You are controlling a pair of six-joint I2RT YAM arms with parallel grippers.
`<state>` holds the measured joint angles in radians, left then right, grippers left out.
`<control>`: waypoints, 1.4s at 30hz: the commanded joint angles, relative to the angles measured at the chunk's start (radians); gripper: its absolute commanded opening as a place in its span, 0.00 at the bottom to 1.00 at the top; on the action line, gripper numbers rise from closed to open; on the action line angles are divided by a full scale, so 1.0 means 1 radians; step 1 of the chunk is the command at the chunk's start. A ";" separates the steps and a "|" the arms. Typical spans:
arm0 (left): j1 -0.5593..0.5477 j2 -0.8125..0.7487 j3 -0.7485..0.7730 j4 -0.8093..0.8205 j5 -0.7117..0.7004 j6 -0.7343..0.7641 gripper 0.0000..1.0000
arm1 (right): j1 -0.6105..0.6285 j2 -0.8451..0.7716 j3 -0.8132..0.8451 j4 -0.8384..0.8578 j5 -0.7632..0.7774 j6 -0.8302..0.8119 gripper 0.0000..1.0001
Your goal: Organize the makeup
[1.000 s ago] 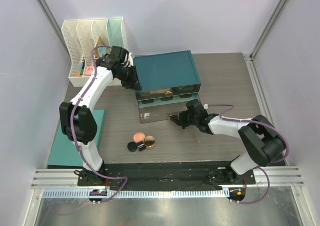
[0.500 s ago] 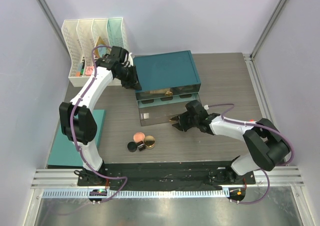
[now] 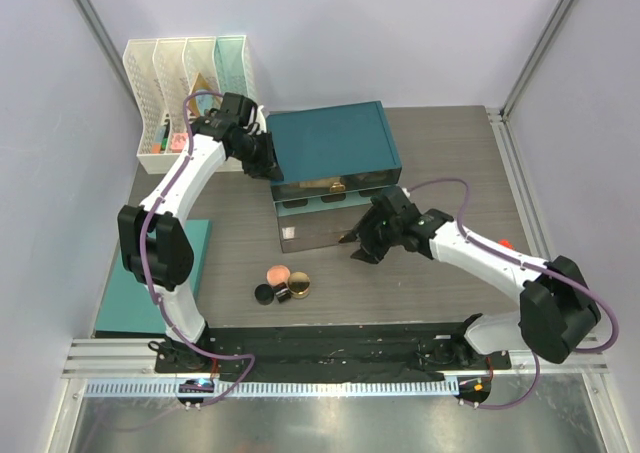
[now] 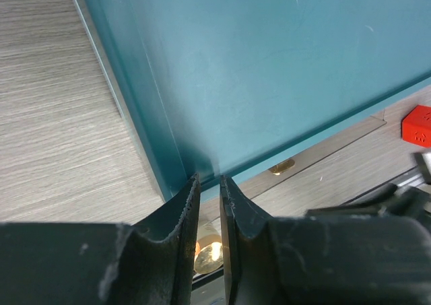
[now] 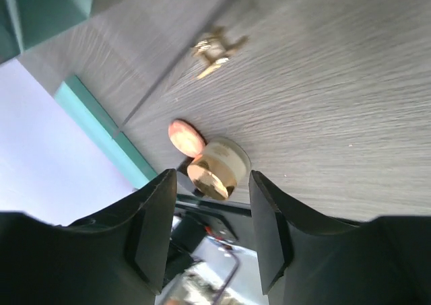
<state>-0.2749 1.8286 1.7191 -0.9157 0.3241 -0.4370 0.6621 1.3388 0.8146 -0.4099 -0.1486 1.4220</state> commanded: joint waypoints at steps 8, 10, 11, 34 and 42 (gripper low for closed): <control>0.008 0.028 -0.050 -0.114 -0.132 0.047 0.22 | 0.143 0.147 0.504 -0.360 0.144 -0.676 0.64; 0.008 0.031 -0.052 -0.114 -0.132 0.047 0.21 | 0.216 0.198 0.581 -0.391 0.207 -0.788 0.67; 0.008 0.031 -0.053 -0.114 -0.131 0.047 0.22 | 0.238 0.215 0.601 -0.394 0.211 -0.828 0.70; 0.008 0.032 -0.075 -0.118 -0.146 0.058 0.22 | 0.536 0.592 0.837 -0.500 0.386 -1.078 0.81; 0.008 0.028 -0.079 -0.118 -0.149 0.058 0.22 | 0.538 0.649 0.821 -0.466 0.377 -1.081 0.81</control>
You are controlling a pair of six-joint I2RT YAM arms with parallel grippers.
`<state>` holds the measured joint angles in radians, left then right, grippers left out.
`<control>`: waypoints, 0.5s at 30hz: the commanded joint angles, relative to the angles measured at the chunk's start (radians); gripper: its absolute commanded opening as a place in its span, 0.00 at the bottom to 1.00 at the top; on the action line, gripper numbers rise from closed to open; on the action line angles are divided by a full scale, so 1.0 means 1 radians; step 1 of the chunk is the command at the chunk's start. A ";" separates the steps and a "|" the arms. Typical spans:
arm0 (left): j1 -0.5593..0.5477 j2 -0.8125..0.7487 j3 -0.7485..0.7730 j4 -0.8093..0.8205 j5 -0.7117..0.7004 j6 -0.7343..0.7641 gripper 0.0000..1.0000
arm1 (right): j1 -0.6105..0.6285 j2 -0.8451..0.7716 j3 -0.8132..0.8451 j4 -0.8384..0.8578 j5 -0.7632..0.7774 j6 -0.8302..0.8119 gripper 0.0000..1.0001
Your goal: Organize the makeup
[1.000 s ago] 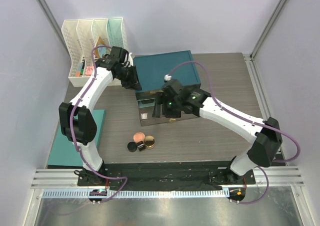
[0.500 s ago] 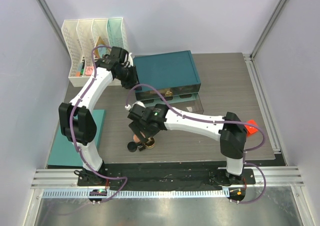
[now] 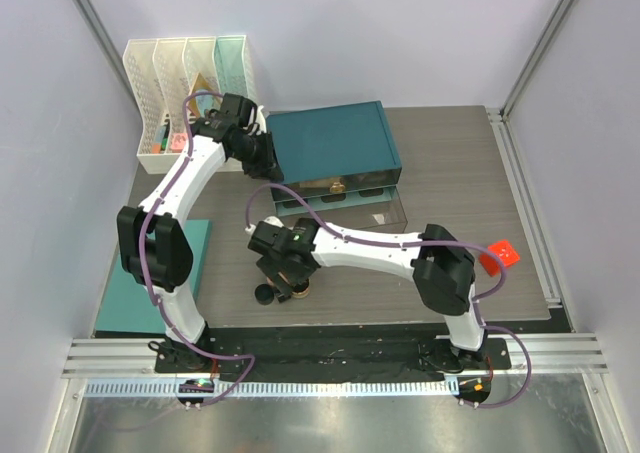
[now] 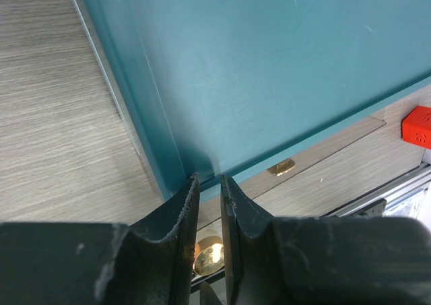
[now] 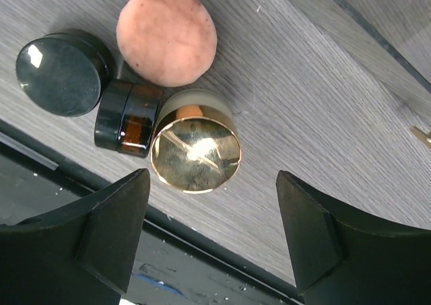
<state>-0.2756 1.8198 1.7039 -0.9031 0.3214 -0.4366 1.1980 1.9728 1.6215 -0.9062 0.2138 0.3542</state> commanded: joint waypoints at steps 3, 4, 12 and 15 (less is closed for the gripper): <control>0.009 0.035 -0.066 -0.134 -0.148 0.058 0.22 | 0.002 0.032 0.006 0.043 0.009 -0.012 0.81; 0.009 0.035 -0.067 -0.135 -0.150 0.059 0.22 | 0.002 0.035 0.002 0.049 0.006 -0.012 0.81; 0.009 0.033 -0.063 -0.138 -0.150 0.059 0.22 | 0.002 0.054 -0.043 0.090 0.002 0.005 0.78; 0.009 0.033 -0.063 -0.137 -0.145 0.058 0.22 | 0.000 0.054 -0.052 0.098 0.010 0.012 0.72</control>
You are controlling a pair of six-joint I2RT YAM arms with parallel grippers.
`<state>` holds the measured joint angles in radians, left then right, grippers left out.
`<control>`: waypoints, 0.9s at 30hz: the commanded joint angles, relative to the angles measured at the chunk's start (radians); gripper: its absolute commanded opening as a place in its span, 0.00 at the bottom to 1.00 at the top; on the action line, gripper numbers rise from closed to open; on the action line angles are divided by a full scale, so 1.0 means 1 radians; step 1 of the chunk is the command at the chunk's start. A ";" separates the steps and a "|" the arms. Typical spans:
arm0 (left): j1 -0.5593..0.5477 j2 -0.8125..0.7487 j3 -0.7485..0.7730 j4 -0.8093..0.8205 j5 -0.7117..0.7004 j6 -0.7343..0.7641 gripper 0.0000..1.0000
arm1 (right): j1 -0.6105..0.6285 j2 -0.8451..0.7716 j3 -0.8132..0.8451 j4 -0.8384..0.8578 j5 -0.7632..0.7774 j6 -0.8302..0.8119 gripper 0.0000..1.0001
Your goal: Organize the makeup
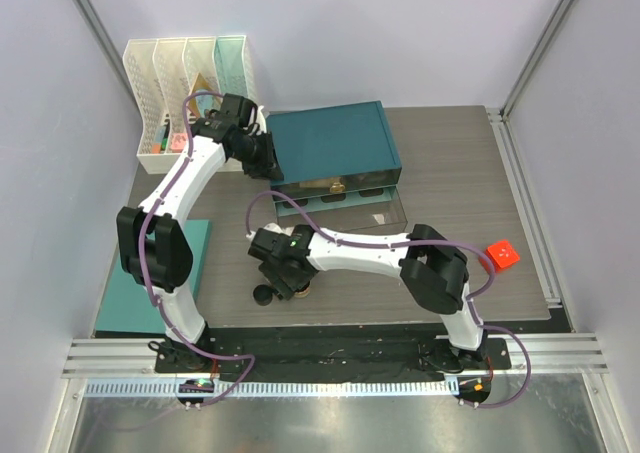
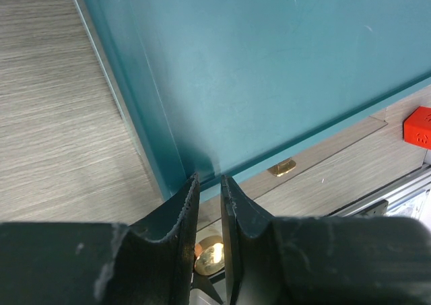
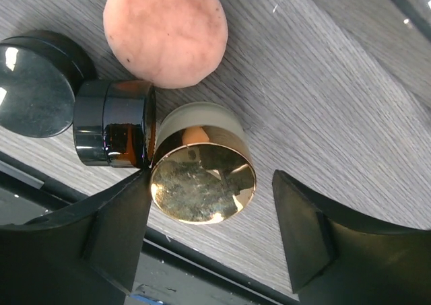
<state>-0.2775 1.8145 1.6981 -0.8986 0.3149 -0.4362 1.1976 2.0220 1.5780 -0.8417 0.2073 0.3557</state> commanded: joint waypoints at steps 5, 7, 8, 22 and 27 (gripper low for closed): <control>0.011 0.039 -0.060 -0.140 -0.138 0.057 0.23 | 0.000 -0.009 -0.023 0.046 0.014 0.017 0.33; 0.011 0.039 -0.060 -0.141 -0.135 0.056 0.22 | 0.002 -0.022 -0.026 0.047 0.017 0.020 0.19; 0.011 0.039 -0.060 -0.141 -0.135 0.056 0.23 | 0.000 -0.028 -0.029 0.047 0.021 0.025 0.05; 0.011 0.051 -0.046 -0.143 -0.137 0.051 0.23 | -0.012 -0.245 -0.004 0.050 0.188 -0.007 0.01; 0.011 0.060 -0.029 -0.149 -0.145 0.056 0.23 | -0.064 -0.279 0.028 0.076 0.248 -0.020 0.01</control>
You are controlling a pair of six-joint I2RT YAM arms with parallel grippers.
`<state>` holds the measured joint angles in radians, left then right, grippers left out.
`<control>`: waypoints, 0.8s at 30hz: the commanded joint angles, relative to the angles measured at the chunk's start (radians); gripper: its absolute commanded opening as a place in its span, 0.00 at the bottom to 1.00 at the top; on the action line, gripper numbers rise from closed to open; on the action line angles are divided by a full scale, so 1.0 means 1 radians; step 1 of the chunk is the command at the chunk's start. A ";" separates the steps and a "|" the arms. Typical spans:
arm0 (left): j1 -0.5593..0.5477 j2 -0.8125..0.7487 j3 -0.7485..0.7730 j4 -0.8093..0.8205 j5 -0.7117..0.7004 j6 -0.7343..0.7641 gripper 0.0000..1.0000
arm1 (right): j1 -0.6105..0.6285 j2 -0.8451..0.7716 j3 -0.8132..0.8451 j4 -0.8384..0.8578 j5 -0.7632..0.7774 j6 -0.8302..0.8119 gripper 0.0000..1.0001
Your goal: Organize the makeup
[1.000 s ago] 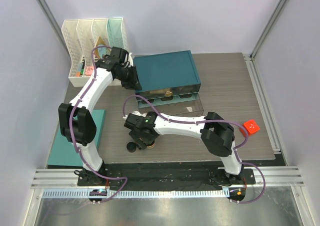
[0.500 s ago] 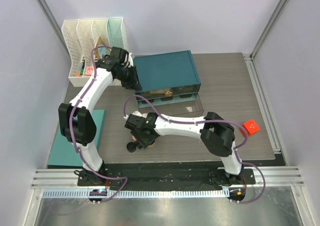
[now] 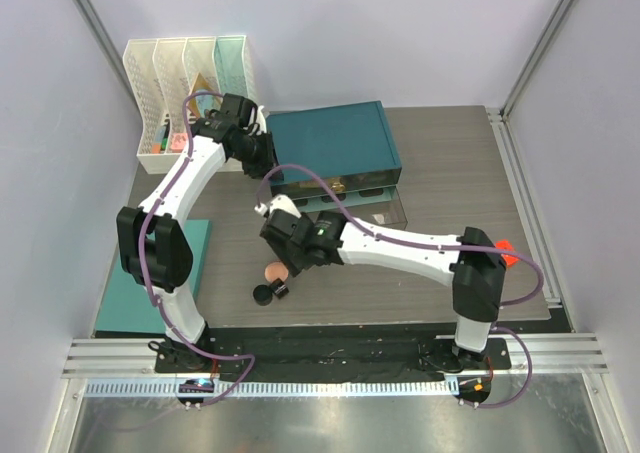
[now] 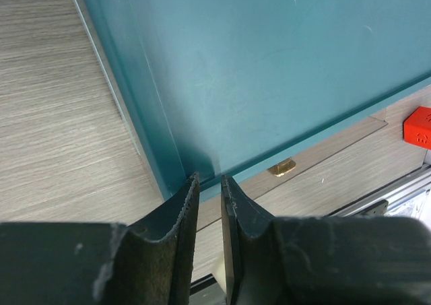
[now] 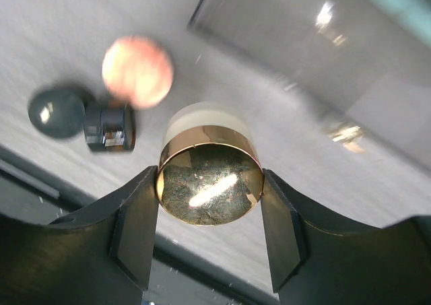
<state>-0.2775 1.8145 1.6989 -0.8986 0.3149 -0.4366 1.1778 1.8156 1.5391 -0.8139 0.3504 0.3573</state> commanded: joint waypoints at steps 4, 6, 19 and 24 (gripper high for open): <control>0.011 0.065 -0.024 -0.154 -0.149 0.061 0.23 | -0.135 -0.061 0.090 0.053 0.082 -0.017 0.01; 0.011 0.068 -0.025 -0.154 -0.148 0.061 0.23 | -0.190 -0.047 0.098 0.058 0.068 -0.017 0.01; 0.011 0.080 -0.008 -0.172 -0.168 0.078 0.23 | -0.297 0.137 0.181 0.001 -0.008 0.003 0.02; 0.011 0.083 -0.008 -0.171 -0.166 0.079 0.23 | -0.305 0.163 0.187 -0.010 -0.004 0.029 0.22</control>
<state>-0.2806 1.8305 1.7260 -0.9253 0.3080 -0.4286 0.8749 1.9926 1.6695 -0.8211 0.3412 0.3588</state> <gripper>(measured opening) 0.228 0.597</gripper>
